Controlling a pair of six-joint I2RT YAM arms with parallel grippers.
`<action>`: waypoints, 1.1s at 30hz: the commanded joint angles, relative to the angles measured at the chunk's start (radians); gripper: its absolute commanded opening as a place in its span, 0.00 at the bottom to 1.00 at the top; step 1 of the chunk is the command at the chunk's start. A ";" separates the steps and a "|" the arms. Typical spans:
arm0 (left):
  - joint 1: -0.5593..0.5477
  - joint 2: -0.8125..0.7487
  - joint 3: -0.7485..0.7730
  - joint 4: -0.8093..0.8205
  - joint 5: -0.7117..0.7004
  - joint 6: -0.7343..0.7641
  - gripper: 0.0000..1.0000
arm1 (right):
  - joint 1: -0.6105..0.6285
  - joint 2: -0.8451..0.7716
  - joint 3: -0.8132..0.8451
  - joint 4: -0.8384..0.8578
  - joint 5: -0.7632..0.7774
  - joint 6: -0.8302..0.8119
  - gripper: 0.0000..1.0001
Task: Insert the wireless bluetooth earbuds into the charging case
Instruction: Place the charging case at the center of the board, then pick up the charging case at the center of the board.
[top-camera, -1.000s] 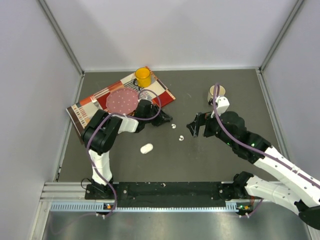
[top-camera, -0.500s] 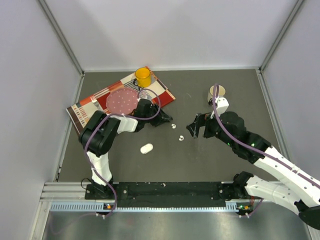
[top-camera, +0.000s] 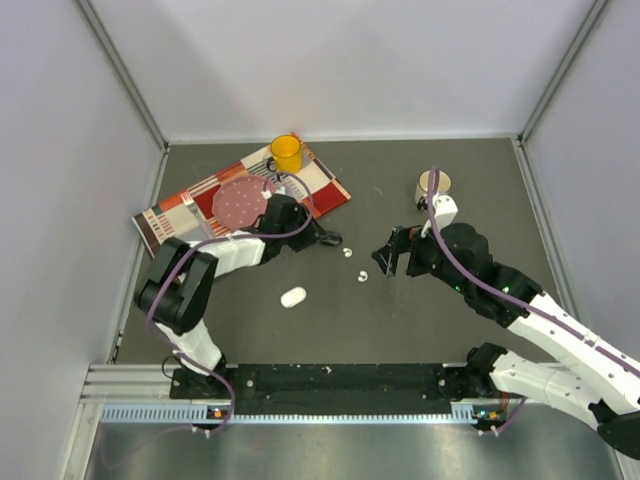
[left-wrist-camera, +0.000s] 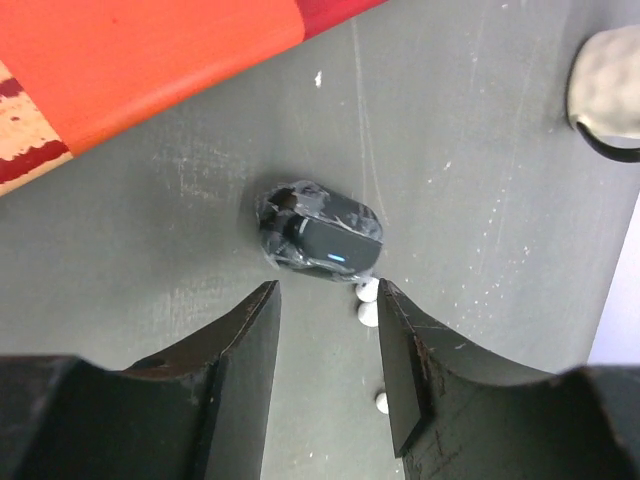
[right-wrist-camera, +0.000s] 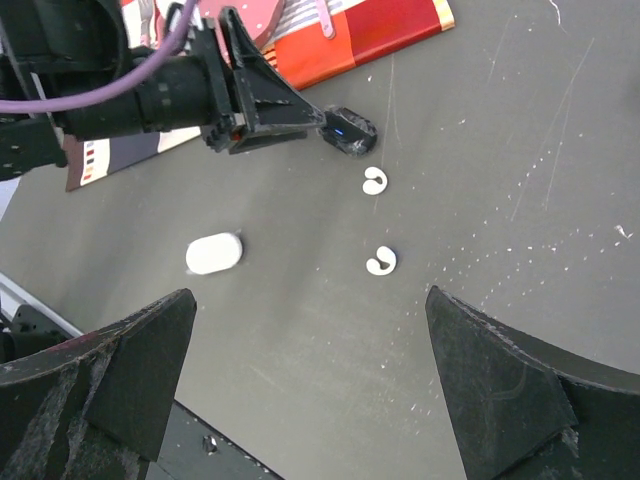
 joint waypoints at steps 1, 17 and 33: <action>0.003 -0.141 -0.003 -0.073 -0.070 0.081 0.49 | -0.009 0.001 0.053 0.008 0.001 0.026 0.99; 0.003 -0.775 -0.281 -0.219 -0.326 0.336 0.50 | -0.012 0.194 0.036 0.020 -0.197 -0.280 0.99; 0.170 -1.206 -0.436 -0.601 -0.305 0.351 0.99 | 0.028 0.488 -0.121 0.587 -0.623 -0.802 0.99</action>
